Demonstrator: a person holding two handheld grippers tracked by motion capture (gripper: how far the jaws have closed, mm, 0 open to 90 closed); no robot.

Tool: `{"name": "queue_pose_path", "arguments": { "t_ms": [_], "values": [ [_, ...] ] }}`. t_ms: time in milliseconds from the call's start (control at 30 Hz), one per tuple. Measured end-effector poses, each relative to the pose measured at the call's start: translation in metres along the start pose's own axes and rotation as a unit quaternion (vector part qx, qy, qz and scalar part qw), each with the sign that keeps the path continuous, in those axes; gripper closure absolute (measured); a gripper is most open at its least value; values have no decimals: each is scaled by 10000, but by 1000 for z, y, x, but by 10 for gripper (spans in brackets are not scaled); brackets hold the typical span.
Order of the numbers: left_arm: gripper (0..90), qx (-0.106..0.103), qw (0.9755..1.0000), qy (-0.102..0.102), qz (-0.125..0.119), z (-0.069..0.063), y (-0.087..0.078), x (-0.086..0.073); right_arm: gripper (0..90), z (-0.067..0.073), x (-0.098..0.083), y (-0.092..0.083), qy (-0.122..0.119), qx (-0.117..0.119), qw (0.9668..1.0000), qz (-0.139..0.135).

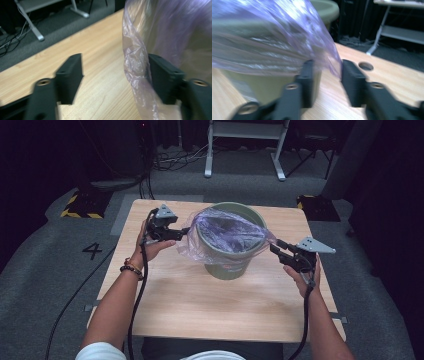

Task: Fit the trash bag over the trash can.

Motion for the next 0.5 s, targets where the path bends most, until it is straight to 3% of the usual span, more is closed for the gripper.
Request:
{"name": "queue_pose_path", "arguments": {
  "t_ms": [133, 167, 300, 400, 500],
  "values": [
    [242, -31, 9980, -87, -632, 9, -31, 18, 480, 17, 17, -14, -137, 411, 9987, -262],
    [241, -53, 9976, -87, -684, 9, -34, 20, 448, 22, 22, -17, -150, 540, 9980, -304],
    [237, -120, 9952, -20, -968, 12, -47, 39, 339, 29, 35, -22, -263, 623, 9969, -404],
    [231, -112, 9952, 98, -968, 12, -45, 47, 313, 32, 40, -21, -265, 710, 9964, -368],
    [237, -84, 9967, 361, -726, 10, -35, 53, 284, 32, 43, -19, -173, 813, 9960, -328]
  ]
}}
Point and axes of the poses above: each handheld gripper's, and its own axes: y roughly forward along the jaws, x roughly out of its top, z roughly to its left, the point moved 10 cm from there along y, roughly forward along the jaws, and after that the axes turned 15 degrees about y, right-handed, at the moved point
